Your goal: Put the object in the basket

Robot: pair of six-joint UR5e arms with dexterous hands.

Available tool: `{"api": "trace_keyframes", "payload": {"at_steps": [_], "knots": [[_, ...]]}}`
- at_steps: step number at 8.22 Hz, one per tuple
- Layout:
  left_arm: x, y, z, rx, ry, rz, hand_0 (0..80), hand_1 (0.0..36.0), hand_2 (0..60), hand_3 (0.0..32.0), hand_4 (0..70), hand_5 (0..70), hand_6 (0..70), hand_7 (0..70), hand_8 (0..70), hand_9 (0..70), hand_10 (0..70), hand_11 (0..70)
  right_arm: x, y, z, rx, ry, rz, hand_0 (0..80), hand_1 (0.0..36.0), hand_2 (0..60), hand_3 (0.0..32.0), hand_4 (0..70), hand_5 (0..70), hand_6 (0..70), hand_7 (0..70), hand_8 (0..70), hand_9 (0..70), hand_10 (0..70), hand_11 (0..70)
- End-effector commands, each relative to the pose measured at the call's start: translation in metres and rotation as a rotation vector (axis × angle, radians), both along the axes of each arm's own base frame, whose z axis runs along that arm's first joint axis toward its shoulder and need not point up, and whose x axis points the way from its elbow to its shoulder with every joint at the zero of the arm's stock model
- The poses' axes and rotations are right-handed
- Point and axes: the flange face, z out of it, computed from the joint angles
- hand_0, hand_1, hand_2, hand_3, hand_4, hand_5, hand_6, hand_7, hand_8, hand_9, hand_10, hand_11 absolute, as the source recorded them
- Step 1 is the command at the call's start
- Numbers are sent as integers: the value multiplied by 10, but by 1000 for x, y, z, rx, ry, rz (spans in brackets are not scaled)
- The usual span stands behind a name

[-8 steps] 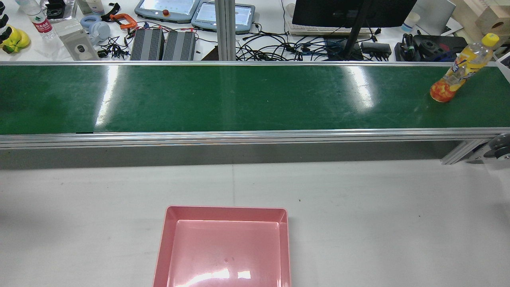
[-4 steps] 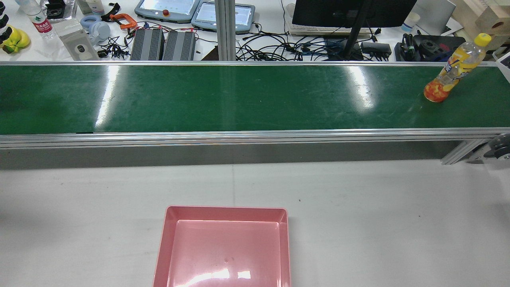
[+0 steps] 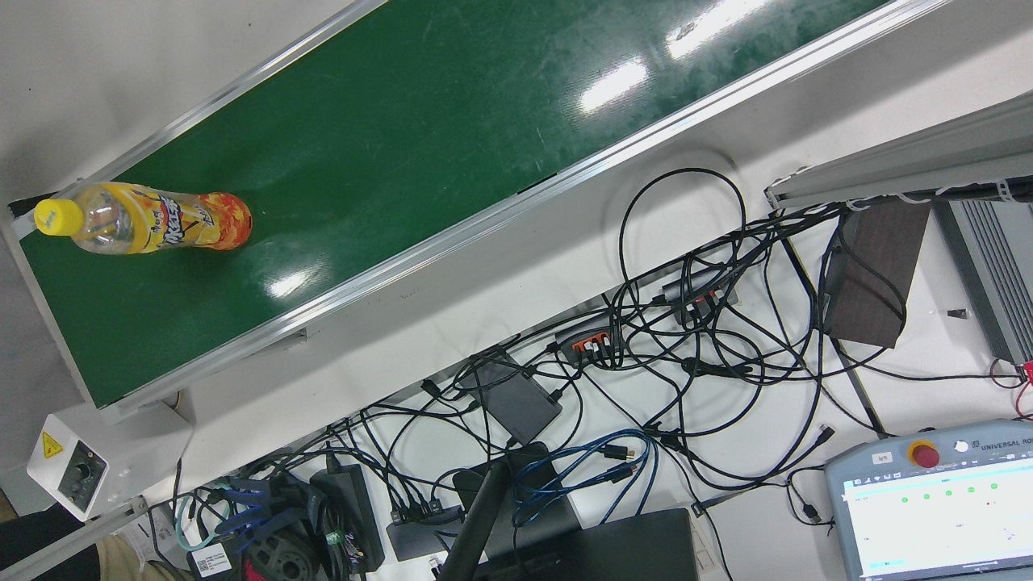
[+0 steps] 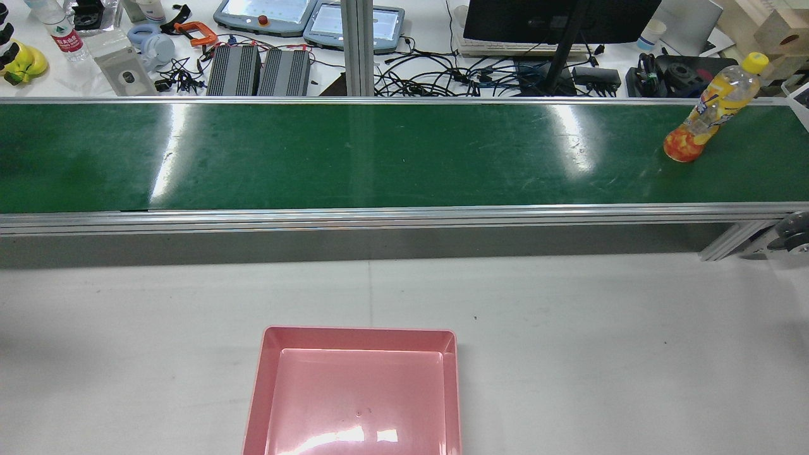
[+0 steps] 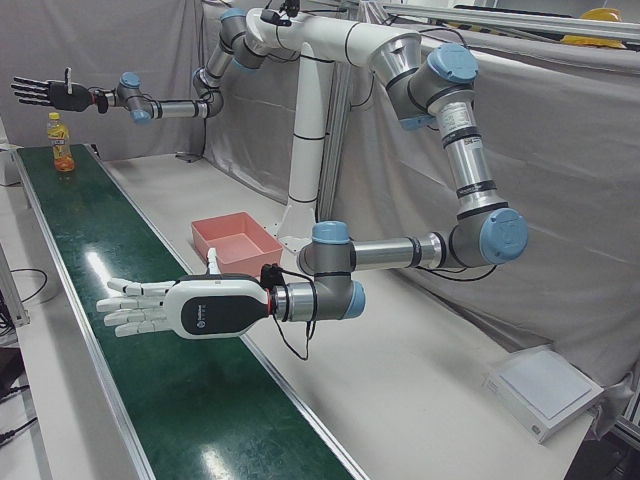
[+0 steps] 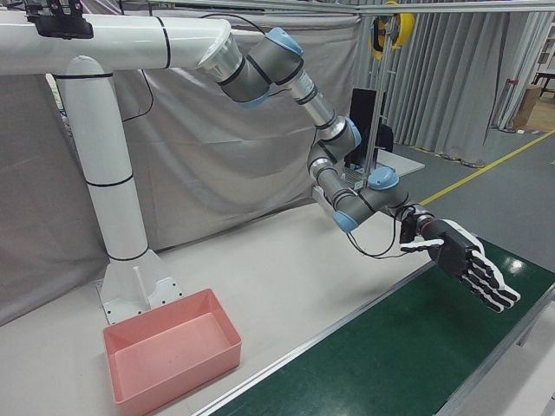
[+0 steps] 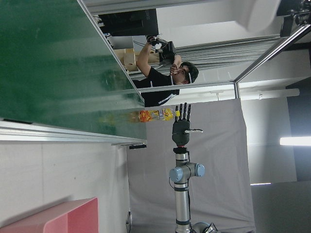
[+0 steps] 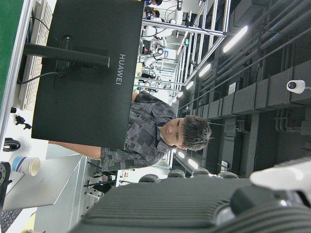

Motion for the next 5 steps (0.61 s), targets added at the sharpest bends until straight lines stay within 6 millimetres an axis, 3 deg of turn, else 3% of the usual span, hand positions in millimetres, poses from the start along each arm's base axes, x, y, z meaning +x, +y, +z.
{"api": "trace_keyframes", "payload": {"at_steps": [1, 5], "knots": [[0, 0, 0, 0, 0, 0, 704, 130, 0, 0, 10, 184, 0, 5, 0, 0, 0, 0, 0, 0, 1, -1, 0, 0, 0, 0, 0, 0, 0, 0, 0, 0, 0, 0, 0, 0], [0, 0, 0, 0, -1, 0, 702, 130, 0, 0, 11, 192, 0, 8, 0, 0, 0, 0, 0, 0, 1, -1, 0, 0, 0, 0, 0, 0, 0, 0, 0, 0, 0, 0, 0, 0]]}}
